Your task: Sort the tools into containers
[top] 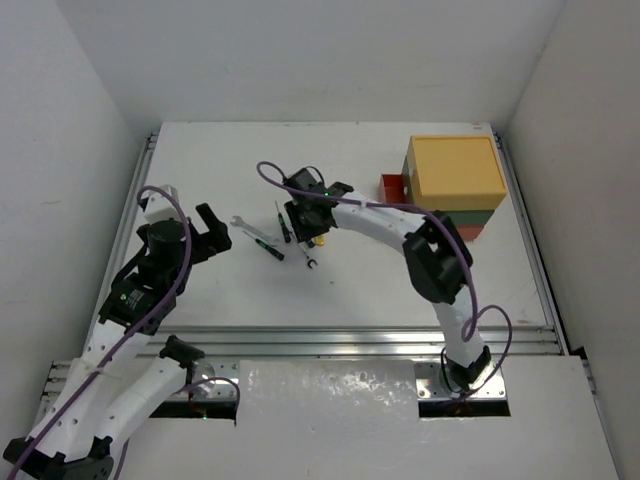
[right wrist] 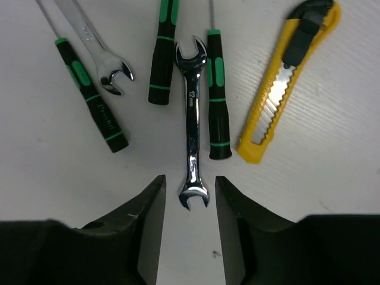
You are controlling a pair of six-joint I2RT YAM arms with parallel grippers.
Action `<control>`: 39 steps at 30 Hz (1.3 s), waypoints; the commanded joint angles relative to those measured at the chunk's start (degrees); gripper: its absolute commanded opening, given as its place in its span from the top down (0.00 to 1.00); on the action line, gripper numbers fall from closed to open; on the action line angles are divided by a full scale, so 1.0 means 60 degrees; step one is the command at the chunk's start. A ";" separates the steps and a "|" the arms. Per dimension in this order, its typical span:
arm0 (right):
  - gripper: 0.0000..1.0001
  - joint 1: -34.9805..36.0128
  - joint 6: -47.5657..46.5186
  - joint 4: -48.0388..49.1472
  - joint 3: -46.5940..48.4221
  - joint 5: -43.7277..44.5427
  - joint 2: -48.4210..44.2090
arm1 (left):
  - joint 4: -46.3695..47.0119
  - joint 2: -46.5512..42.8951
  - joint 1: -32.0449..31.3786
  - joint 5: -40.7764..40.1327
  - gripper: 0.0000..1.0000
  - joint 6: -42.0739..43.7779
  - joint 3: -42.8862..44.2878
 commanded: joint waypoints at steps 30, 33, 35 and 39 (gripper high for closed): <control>0.65 0.0235 -0.0875 -0.2362 0.3611 0.0217 0.3951 | 0.0636 -0.0177 -0.0144 0.0647 0.00 0.0572 0.0030; 0.71 0.0235 -0.0802 -0.2568 0.3539 0.0114 0.4069 | 0.0621 -0.0177 -0.0144 0.0661 0.00 0.0572 0.0030; 0.74 0.0235 -0.0758 -0.2525 0.3349 0.0070 0.4040 | 0.0636 -0.0206 -0.0144 0.0661 0.00 0.0572 0.0030; 0.86 0.0249 -0.0568 -0.2568 0.2822 0.0216 0.3909 | 0.0651 -0.0280 -0.0144 0.0676 0.00 0.0572 0.0030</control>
